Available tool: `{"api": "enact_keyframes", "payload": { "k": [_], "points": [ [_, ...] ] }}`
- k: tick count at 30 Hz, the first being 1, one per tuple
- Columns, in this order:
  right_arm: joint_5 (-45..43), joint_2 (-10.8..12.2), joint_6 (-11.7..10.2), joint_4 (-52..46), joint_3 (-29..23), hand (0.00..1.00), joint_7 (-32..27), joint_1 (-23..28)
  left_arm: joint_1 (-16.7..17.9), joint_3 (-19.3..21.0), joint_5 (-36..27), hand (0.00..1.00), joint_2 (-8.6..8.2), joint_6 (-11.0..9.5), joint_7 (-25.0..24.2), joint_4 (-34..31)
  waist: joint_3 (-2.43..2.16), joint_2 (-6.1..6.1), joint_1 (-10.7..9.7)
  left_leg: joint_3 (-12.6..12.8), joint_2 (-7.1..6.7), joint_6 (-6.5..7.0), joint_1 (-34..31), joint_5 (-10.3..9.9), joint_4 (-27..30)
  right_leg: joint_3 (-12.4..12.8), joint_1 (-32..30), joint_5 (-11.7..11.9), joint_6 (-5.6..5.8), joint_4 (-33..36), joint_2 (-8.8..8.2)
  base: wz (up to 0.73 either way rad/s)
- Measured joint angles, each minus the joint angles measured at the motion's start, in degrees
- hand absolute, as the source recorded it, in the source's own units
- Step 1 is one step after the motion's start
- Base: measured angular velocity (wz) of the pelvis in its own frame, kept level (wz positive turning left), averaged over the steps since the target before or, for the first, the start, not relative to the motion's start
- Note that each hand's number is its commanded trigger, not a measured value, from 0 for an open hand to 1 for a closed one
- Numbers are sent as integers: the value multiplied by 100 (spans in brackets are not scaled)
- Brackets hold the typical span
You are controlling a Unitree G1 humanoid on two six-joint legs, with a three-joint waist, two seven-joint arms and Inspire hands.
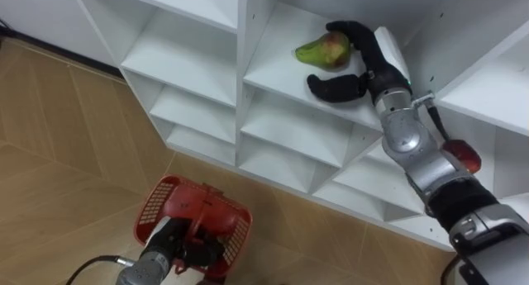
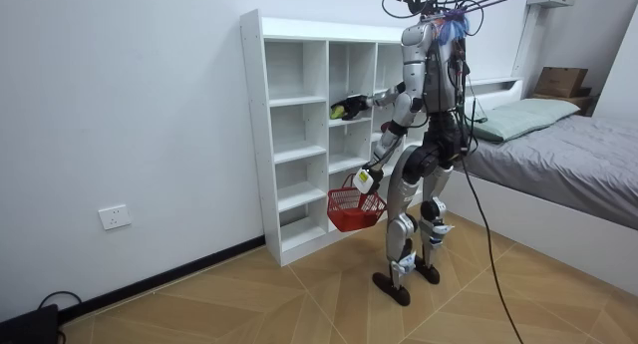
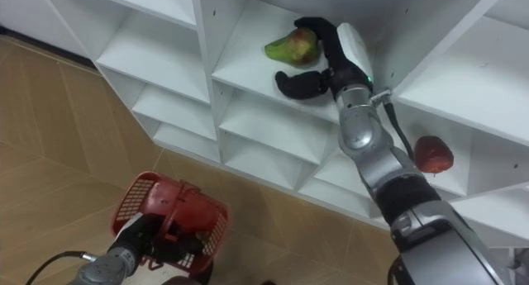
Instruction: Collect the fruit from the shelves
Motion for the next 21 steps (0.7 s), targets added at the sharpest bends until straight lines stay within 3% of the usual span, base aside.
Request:
{"api": "enact_keyframes", "payload": {
  "k": [3,8,21],
  "points": [
    [-303,-5,126,16,0,100,-106,-112,0,-1,3,100,4,0,2,0,1,-2,6,0,-4,0,0,0,-21,-6,0,-1,1,-17,-1,0],
    [-452,-1,153,-20,-1,100,-161,-135,-13,1,5,100,8,-2,7,0,1,-2,9,-1,-3,0,4,0,-72,-8,7,-1,2,-74,8,0],
    [-288,55,103,-141,159,100,79,-97,-41,-1,6,100,0,-4,12,80,15,18,16,4,3,-2,34,2,-108,0,19,0,2,-84,16,0]
  ]
}}
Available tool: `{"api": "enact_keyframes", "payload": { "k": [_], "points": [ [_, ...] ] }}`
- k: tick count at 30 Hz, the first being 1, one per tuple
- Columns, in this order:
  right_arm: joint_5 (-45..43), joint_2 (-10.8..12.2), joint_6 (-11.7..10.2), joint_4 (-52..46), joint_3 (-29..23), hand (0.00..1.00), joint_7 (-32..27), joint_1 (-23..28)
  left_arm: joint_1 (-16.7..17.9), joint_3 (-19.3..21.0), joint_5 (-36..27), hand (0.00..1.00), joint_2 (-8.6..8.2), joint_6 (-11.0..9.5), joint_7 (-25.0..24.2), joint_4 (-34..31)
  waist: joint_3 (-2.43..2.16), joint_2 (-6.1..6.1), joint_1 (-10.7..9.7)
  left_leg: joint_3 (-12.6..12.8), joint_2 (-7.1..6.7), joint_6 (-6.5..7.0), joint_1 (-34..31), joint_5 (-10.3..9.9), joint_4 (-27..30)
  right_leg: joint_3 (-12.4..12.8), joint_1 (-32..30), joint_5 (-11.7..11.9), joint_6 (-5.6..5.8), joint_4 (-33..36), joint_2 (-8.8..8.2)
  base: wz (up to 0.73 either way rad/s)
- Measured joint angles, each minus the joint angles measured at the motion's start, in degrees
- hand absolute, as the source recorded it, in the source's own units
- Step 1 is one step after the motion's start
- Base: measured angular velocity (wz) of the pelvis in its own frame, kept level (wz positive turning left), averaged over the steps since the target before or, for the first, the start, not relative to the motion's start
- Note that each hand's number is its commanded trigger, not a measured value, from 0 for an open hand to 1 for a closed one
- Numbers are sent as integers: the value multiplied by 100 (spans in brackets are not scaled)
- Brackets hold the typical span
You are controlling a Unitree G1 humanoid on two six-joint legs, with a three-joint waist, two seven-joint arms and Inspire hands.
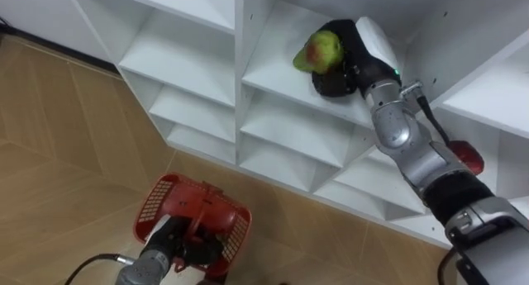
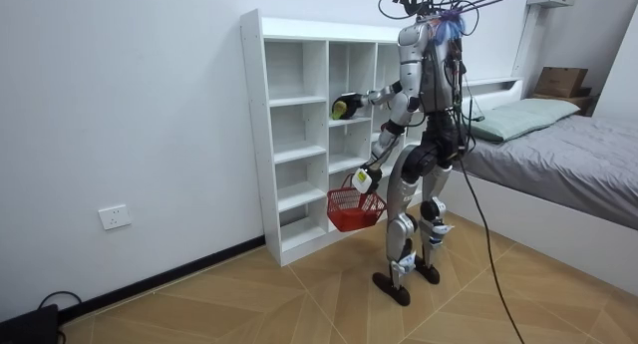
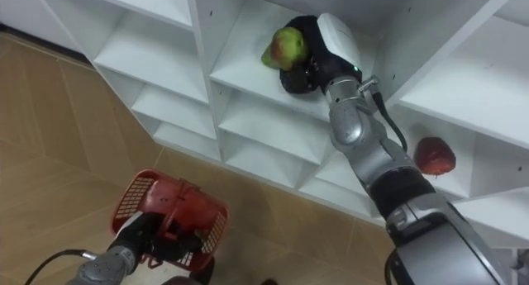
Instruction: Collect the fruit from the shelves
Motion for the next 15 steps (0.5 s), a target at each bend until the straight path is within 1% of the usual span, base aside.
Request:
{"api": "enact_keyframes", "payload": {
  "k": [6,8,9,10,12,15],
  "points": [
    [293,1,-9,-17,-25,100,4,59,2,-1,-13,100,-18,1,-8,31,10,14,-21,-1,-7,1,4,0,2,-4,14,-1,1,-4,-7,0],
    [347,1,-11,-89,-65,100,-5,129,5,0,-10,100,-26,0,-8,31,30,44,-19,-2,-8,2,30,-1,2,-4,38,-1,2,-8,-9,0],
    [347,0,-18,-133,-110,100,-15,175,10,2,-9,100,-43,0,-11,31,47,77,-15,-2,-11,2,47,-1,-1,-3,54,-3,5,-7,-13,0],
    [386,1,-46,-157,-132,100,-22,200,10,1,-9,100,-53,-1,-18,31,53,111,-15,-2,-11,2,46,-1,-2,-3,52,-4,6,-6,-13,0],
    [472,8,-57,-194,-156,100,-22,233,14,1,0,100,-70,-1,-19,31,41,164,-14,0,-10,2,43,-1,-3,0,44,-4,7,-6,-11,0],
    [648,24,-73,-440,-247,100,-19,472,13,4,-13,100,-130,-2,-1,32,0,245,-38,2,-16,2,51,-1,-6,2,49,-7,12,-3,-17,-2]
  ]
}}
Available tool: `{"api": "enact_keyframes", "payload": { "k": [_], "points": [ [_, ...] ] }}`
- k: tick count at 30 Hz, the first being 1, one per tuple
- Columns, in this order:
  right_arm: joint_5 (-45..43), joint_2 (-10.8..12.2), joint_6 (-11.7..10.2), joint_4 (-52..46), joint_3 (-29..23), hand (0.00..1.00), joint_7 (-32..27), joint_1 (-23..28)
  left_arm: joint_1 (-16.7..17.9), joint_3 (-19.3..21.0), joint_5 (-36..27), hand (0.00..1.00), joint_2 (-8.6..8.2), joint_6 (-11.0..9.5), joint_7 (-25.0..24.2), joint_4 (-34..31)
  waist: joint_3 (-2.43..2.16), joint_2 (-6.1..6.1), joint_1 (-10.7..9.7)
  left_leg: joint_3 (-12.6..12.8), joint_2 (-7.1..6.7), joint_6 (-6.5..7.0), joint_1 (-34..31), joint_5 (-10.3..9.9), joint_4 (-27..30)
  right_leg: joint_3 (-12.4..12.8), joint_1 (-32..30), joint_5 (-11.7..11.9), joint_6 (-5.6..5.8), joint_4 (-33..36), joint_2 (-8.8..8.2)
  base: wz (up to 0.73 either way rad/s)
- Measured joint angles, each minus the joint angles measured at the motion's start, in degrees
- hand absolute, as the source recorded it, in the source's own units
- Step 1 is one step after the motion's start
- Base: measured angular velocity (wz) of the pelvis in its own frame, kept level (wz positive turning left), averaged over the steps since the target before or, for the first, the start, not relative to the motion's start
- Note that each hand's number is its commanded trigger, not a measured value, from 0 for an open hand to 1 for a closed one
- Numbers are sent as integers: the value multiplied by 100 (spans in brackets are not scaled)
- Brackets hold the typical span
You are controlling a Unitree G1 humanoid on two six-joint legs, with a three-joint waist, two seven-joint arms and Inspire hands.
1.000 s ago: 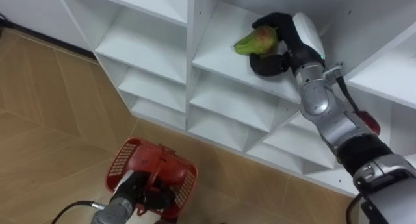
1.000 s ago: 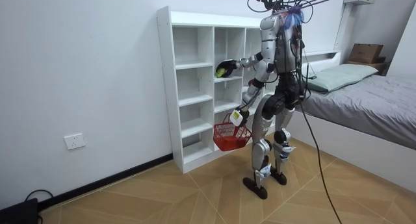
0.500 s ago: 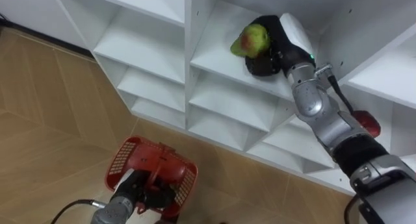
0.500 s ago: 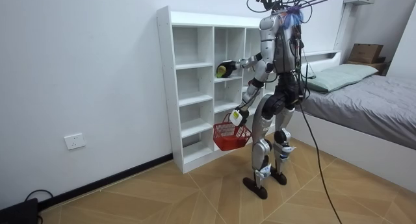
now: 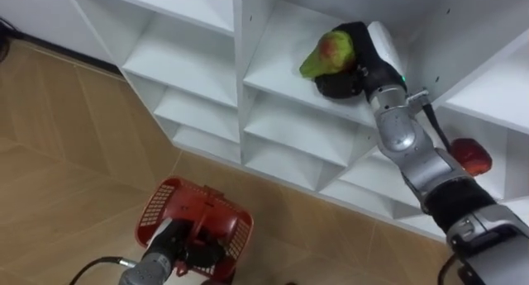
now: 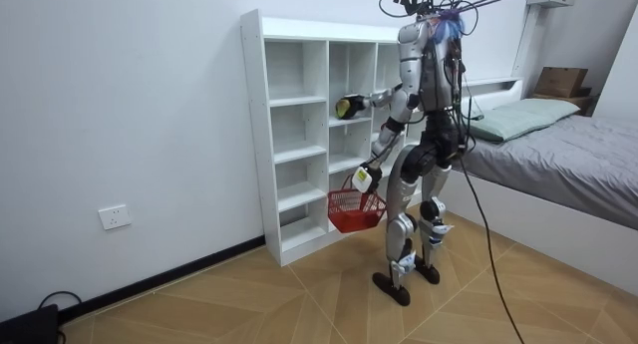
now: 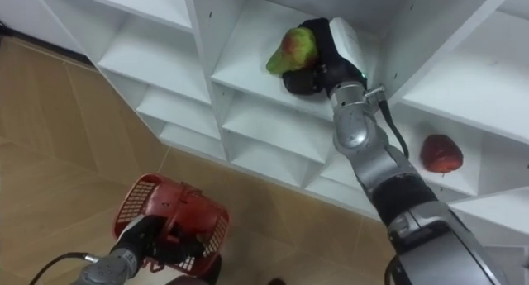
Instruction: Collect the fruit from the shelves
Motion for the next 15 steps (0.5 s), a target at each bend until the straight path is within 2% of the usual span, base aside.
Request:
{"api": "enact_keyframes", "payload": {
  "k": [2,5,9,13,14,15],
  "points": [
    [58,52,-22,-146,-38,100,21,134,0,0,-36,100,-39,-5,6,5,-20,34,-3,60,4,2,18,1,-3,26,-1,0,0,7,-5,-7],
    [35,171,-180,-170,-39,100,91,453,9,12,-35,100,-54,-108,10,165,-46,60,-88,122,10,2,160,1,4,38,134,-1,2,1,-9,-1],
    [77,228,-377,-645,62,100,307,1131,0,4,-189,100,-91,-157,74,312,-135,210,-344,258,21,70,364,-62,22,34,362,-33,47,0,-21,1],
    [-11,219,-555,-1029,98,100,518,1912,27,5,-256,100,-144,-223,122,371,-221,340,-563,453,33,109,605,-91,2,206,500,-40,74,3,-31,-18],
    [-1,223,-544,-1033,118,100,591,2000,34,5,-281,100,-150,-224,125,369,-226,355,-591,486,38,112,647,-94,3,246,526,-39,76,6,-27,-27],
    [2,215,-408,-970,181,100,745,2177,46,2,-292,100,-176,-230,125,353,-243,382,-613,539,43,116,713,-96,-1,327,551,-39,81,18,-17,-26]
  ]
}}
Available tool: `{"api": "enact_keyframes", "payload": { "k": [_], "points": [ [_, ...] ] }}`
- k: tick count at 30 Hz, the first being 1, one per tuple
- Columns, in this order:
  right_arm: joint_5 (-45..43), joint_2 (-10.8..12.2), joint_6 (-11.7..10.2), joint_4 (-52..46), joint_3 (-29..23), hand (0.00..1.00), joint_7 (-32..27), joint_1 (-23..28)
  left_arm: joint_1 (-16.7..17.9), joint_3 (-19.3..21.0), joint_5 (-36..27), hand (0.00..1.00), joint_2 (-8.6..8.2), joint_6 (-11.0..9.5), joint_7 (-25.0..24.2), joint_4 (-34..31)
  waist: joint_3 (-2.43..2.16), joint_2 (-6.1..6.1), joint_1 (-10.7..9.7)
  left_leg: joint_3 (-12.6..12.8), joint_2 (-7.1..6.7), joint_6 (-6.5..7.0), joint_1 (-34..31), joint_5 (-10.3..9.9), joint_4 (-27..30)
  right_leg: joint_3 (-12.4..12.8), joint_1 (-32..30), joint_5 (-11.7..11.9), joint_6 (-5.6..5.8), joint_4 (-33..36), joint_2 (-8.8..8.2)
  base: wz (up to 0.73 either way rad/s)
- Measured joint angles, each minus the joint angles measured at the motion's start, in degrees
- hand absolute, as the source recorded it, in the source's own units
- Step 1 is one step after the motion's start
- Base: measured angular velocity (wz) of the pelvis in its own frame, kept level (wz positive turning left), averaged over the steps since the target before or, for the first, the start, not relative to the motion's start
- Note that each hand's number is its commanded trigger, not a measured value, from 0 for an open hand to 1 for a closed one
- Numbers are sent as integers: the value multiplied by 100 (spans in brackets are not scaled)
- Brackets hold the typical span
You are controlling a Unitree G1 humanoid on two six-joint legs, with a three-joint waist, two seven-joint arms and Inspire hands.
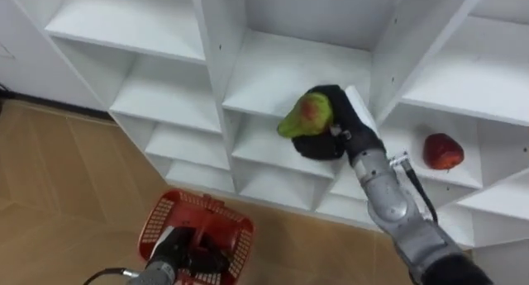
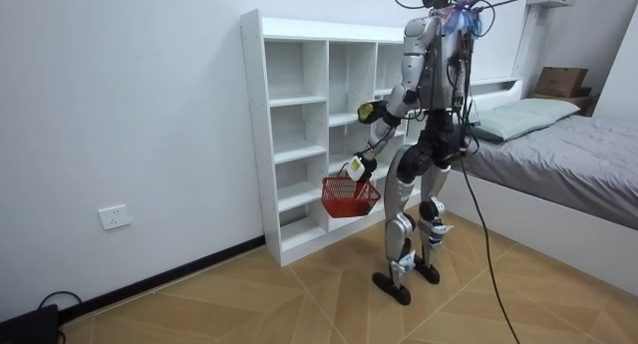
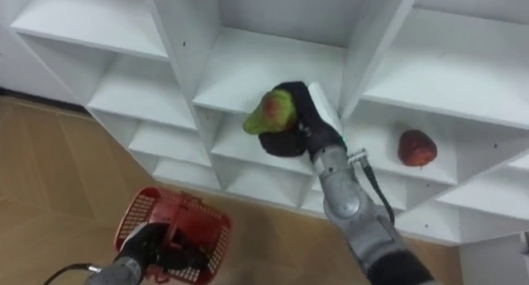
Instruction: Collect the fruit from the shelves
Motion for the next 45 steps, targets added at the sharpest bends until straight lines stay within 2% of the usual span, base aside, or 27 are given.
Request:
{"api": "enact_keyframes", "payload": {
  "k": [1,3,7,10,13,18,22,29,37,45],
  "points": [
    [-1,-8,176,76,28,100,161,210,6,-4,-104,100,-32,-60,-16,-19,-14,28,-3,37,1,4,19,1,-3,41,-12,5,4,24,-3,-24],
    [8,-17,371,66,30,100,392,491,10,-17,-294,100,-79,-183,-23,-21,-14,58,-84,94,1,9,4,4,18,116,-83,7,5,99,-9,-21],
    [-19,-17,355,-346,16,100,700,736,42,-14,-457,100,-109,-403,-13,-114,-14,78,-352,228,34,8,6,4,29,221,-164,25,-16,168,11,-18],
    [-106,1,282,-635,9,100,812,737,84,-12,-455,100,-127,-567,-16,-319,-14,89,-442,299,63,3,35,1,24,307,-165,64,-25,152,50,-13],
    [-184,19,232,-684,15,100,854,752,143,-18,-446,100,-144,-621,-15,-491,-10,139,-470,406,73,2,149,1,-63,364,-132,67,-24,138,58,-16],
    [-412,14,233,-681,11,100,844,813,179,-114,-445,100,-217,-667,-3,-535,-27,258,-486,501,75,2,222,1,-155,458,-136,66,-19,120,72,-11],
    [-579,12,233,-670,6,100,837,822,179,-122,-454,100,-269,-668,-34,-555,-22,266,-534,520,85,-1,201,-1,-192,469,-149,66,-19,80,85,-1],
    [-978,13,228,-647,7,100,681,823,177,-121,-489,100,-262,-668,-265,-573,-1,299,-584,556,88,2,201,-23,-210,492,-164,63,-14,68,86,-1],
    [-1581,19,179,-193,-30,100,381,815,184,-112,-476,100,-271,-668,-619,-582,5,307,-479,613,82,6,128,-26,-239,609,-304,56,-2,119,93,-5],
    [-1580,228,128,477,-37,100,277,801,182,-137,-585,100,-329,-671,-797,-750,10,303,-450,615,71,11,79,-31,-138,614,-334,13,8,184,72,0]
  ]
}}
